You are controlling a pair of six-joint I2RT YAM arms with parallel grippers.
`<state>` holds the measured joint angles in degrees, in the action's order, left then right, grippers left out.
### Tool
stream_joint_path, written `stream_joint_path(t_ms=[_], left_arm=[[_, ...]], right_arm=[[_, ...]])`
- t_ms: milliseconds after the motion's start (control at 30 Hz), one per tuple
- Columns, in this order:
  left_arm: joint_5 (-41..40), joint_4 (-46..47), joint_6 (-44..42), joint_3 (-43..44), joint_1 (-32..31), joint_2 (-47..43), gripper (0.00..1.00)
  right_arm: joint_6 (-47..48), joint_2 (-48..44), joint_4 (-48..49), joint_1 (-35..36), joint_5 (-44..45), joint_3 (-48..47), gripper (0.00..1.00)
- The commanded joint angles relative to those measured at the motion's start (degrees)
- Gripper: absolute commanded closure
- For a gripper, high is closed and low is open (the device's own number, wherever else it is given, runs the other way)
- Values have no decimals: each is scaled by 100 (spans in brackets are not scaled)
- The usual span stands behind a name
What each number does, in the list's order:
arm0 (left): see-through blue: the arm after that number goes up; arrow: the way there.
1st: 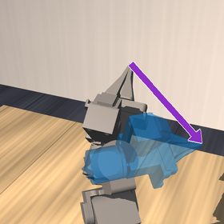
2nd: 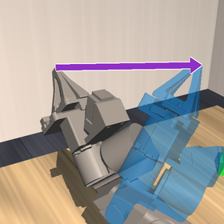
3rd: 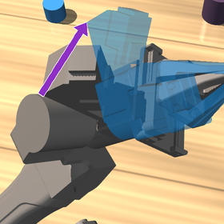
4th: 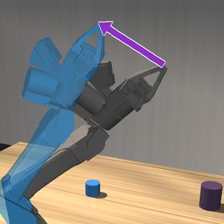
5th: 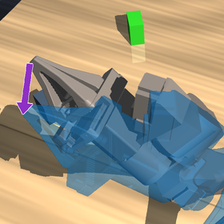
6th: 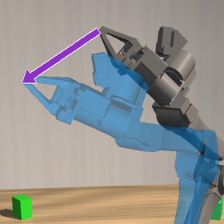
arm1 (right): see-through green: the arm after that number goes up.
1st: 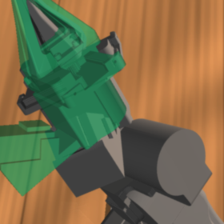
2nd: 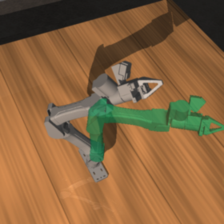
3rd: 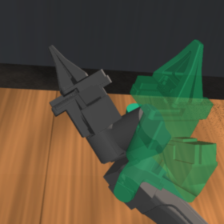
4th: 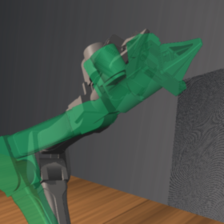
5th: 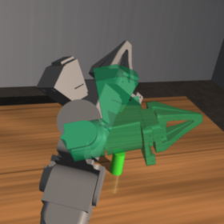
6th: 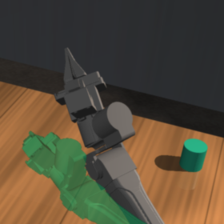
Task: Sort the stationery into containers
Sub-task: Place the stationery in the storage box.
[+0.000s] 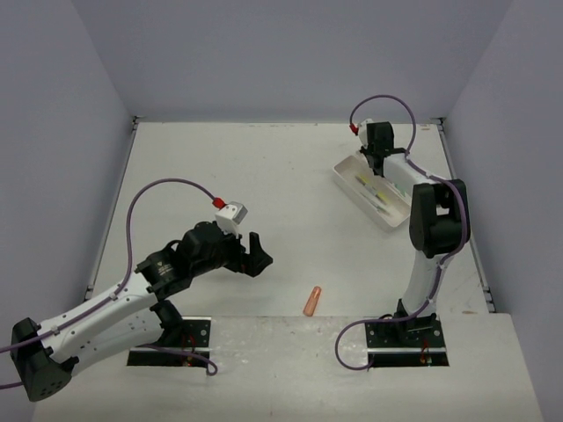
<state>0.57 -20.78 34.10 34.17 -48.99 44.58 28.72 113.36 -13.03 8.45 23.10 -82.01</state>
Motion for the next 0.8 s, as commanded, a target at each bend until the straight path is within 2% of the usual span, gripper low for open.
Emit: stream_joint_path(t_ms=[0,33,133,200,333,367,400,433,467,500,600,667,767], left_arm=[[-187,-84,-176,207,-10,26,0],[-205,-88,-176,216,-5,74,0],[-291,-160,-135,254,-5,229,0],[-354,-211,-121,292,-5,409,0],[-663,-426,88,460,-31,842,0],[-889,-571,247,588,-92,1077,0],[-1085,-669,393,683,-177,1113,0],[-1517,-752,560,815,-392,1282,0],[-1797,-831,876,886,-573,1447,0],[-1988,-853,1122,946,-768,1565,0],[-2566,-840,1713,1212,-1489,1970,0],[-2779,-852,1908,1379,-1790,2453,0],[-3030,-827,2204,1738,-2238,3166,2]], right_arm=[[109,-100,29,-27,271,-181,65],[91,-146,29,-27,273,-166,60],[-24,-313,29,-24,371,-175,60],[-179,-518,-4,-27,404,-142,55],[-1163,-1337,-445,-19,185,-86,55],[-1616,-1609,-581,-4,-177,147,51],[-1858,-1913,-581,14,-393,358,44],[-2027,-2474,-494,51,-497,576,32],[-2206,-2865,-411,169,-517,1025,8],[-2322,-3255,-319,310,-421,1372,1],[-2592,-4549,-217,852,6,2084,1],[-3358,-5068,-273,972,376,2491,1],[-4714,-5965,-643,954,288,2806,1]])
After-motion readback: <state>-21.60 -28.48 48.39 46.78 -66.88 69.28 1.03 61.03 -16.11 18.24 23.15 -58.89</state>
